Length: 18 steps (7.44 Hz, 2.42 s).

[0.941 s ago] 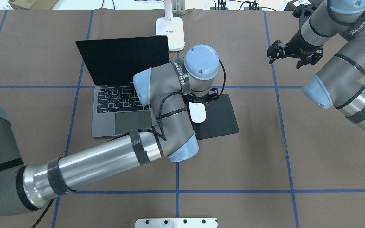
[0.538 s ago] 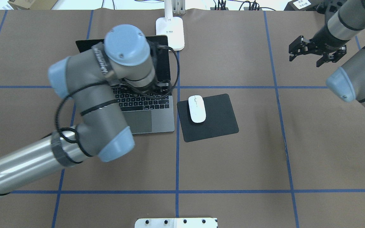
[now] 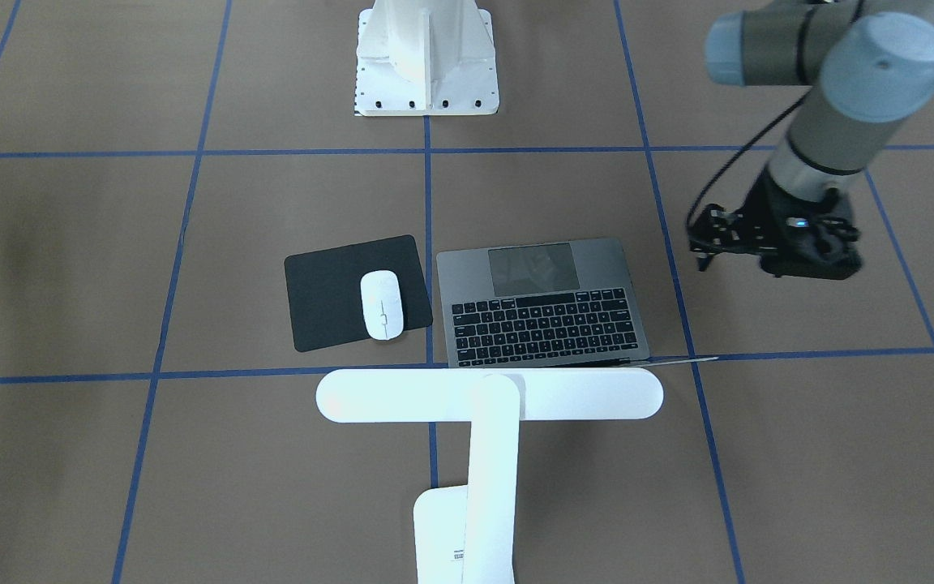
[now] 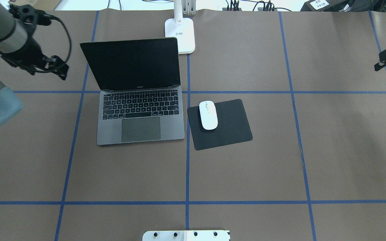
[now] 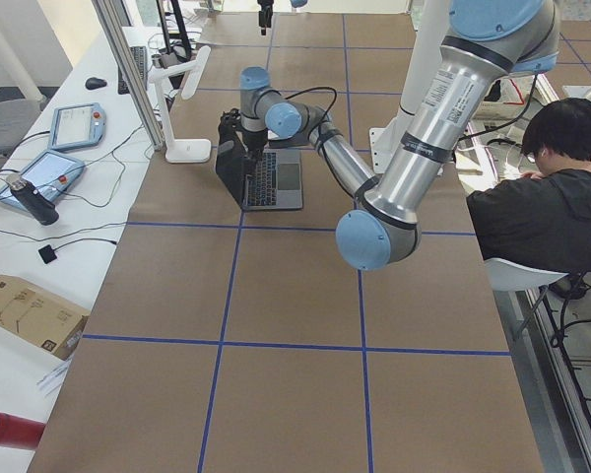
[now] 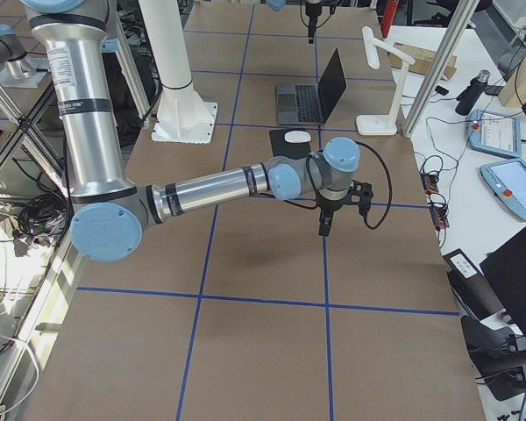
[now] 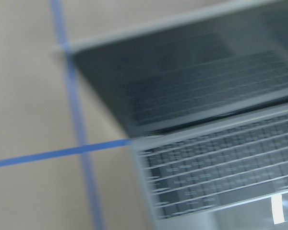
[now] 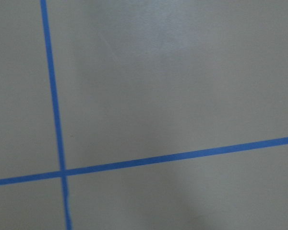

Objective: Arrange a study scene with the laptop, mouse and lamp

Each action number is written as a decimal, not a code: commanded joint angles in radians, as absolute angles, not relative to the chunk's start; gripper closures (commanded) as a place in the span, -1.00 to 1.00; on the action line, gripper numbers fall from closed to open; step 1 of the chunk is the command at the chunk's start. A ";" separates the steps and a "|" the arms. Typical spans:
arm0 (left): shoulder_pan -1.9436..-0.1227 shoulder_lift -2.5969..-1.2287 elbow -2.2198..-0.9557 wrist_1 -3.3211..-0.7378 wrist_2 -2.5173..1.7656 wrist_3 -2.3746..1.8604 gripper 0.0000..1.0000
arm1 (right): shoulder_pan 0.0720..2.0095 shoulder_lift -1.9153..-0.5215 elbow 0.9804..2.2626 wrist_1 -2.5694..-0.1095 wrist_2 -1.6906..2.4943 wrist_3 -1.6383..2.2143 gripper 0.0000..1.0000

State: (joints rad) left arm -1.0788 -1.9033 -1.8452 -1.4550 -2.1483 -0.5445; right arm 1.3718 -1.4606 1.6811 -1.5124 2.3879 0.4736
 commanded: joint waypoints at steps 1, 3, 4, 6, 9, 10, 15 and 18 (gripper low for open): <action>-1.364 -1.775 -1.734 -1.467 -2.312 -0.144 -0.99 | 1.475 -1.595 1.674 -1.514 2.393 0.298 -0.99; -1.512 -1.752 -1.634 -1.473 -2.319 -0.054 -0.99 | 1.549 -1.667 1.666 -1.511 2.395 0.234 -0.99; -1.531 -1.731 -1.634 -1.471 -2.315 -0.052 -0.99 | 1.566 -1.675 1.667 -1.517 2.395 0.200 -0.99; -1.615 -1.721 -1.640 -1.459 -2.321 -0.016 -0.99 | 1.594 -1.664 1.724 -1.669 2.391 0.190 -0.98; -1.631 -1.622 -1.583 -1.542 -2.316 0.150 -0.99 | 1.666 -1.663 1.776 -1.826 2.382 0.077 -0.99; -1.628 -1.605 -1.527 -1.628 -2.315 0.147 -0.99 | 1.672 -1.663 1.770 -1.842 2.379 0.065 -0.99; -1.623 -1.615 -1.427 -1.773 -2.310 -0.041 -0.99 | 1.651 -1.661 1.778 -1.781 2.336 0.078 -0.99; -1.588 -1.621 -1.488 -1.747 -2.306 -0.054 -0.99 | 1.599 -1.661 1.778 -1.772 2.338 0.124 -0.98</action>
State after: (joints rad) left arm -1.6072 -1.6213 -1.4563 -1.7627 -2.3077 -0.0478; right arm 1.6237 -1.6614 1.7780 -1.7754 2.3378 0.0935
